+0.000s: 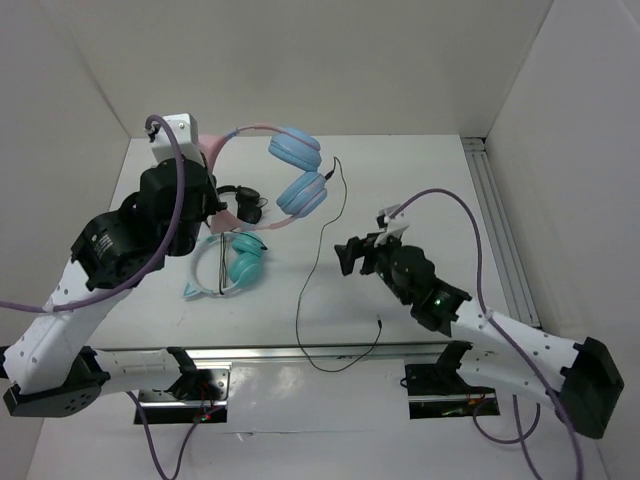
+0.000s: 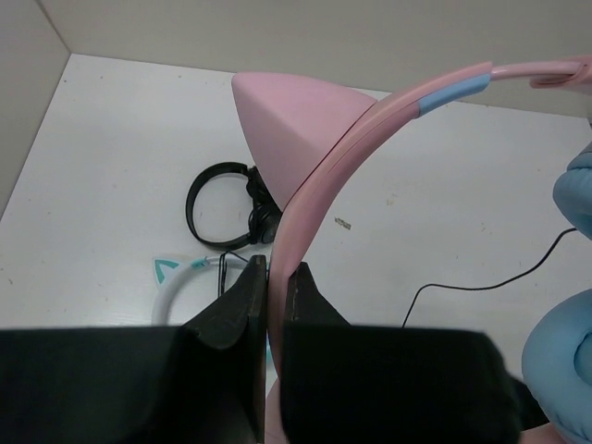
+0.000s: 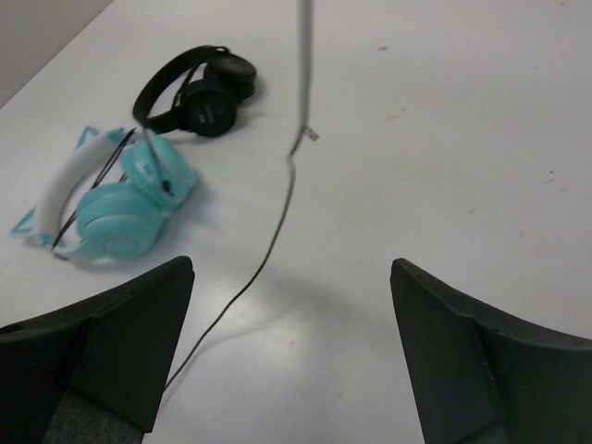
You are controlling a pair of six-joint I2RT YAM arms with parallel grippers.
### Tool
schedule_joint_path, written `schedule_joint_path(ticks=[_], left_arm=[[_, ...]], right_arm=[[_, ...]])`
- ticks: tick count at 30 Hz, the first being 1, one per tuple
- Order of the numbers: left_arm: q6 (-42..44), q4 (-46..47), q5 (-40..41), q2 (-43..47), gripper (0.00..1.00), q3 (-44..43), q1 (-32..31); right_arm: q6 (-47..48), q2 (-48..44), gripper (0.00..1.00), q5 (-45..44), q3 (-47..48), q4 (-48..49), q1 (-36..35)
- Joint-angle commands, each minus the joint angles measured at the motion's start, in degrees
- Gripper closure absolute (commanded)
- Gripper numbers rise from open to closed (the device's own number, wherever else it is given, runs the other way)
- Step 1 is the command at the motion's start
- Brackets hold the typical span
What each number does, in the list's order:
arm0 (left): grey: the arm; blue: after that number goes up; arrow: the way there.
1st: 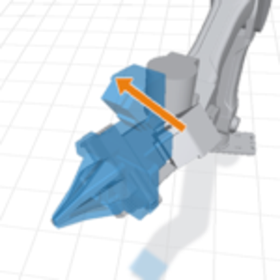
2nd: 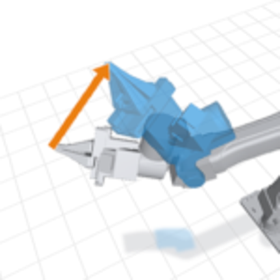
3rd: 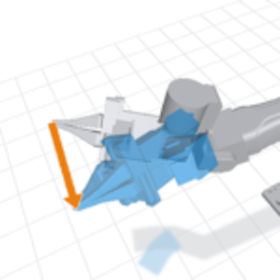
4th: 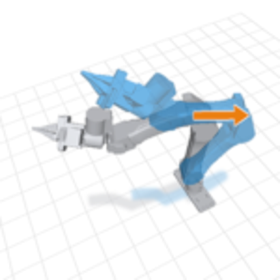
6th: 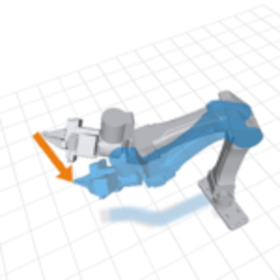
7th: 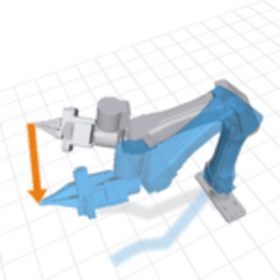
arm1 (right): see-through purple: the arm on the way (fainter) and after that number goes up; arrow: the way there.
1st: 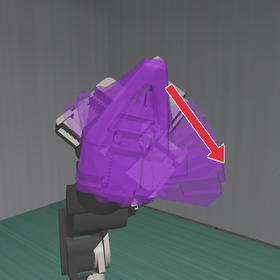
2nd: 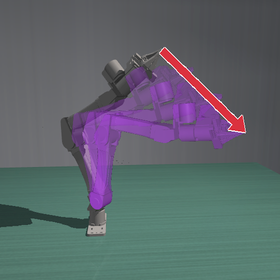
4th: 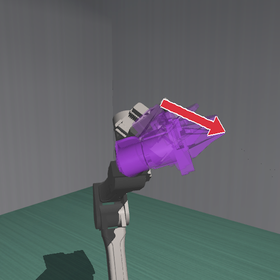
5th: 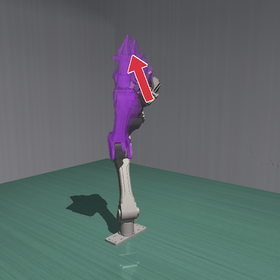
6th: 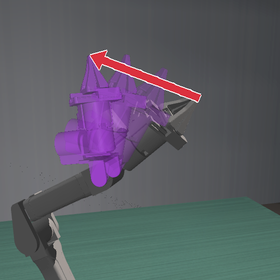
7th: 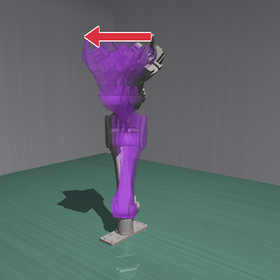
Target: Wrap the headphones
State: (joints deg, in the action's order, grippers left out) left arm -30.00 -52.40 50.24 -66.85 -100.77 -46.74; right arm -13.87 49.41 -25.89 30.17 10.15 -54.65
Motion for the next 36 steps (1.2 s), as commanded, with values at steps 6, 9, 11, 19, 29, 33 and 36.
schedule_joint_path(ticks=[6, 9, 11, 19, 29, 33, 36], left_arm=[[-2.26, -0.42, -2.60, 0.32, 1.00, -3.82, -0.19], [-2.26, -0.42, -2.60, 0.32, 1.00, -4.35, -0.19], [-2.26, -0.42, -2.60, -0.21, 1.00, -4.35, -0.19], [-2.26, -0.95, -4.45, -0.74, 1.00, -6.10, -0.19], [-3.40, -0.95, -4.97, -0.74, 1.00, -5.05, 0.33], [-3.40, -1.47, -4.45, -0.74, 1.00, -4.52, 0.86], [-3.93, -1.47, -4.97, -0.21, 1.00, -3.99, 1.47]], right_arm=[[-0.19, 19.74, 0.12, 43.10, 2.78, 24.01, 22.21], [-0.89, 26.08, 0.14, 49.61, 3.92, 29.02, 22.22], [-1.95, 28.97, 0.14, 51.89, 3.93, 32.37, 21.61], [-2.66, 41.46, 0.15, 50.15, 7.00, 37.66, 21.08], [-6.69, 51.75, 0.31, 48.92, 8.51, 48.89, 21.60], [-9.86, 54.47, 0.42, 49.44, 7.36, 55.58, 21.61], [-12.31, 57.81, 0.50, 50.85, 7.36, 59.71, 21.61]])
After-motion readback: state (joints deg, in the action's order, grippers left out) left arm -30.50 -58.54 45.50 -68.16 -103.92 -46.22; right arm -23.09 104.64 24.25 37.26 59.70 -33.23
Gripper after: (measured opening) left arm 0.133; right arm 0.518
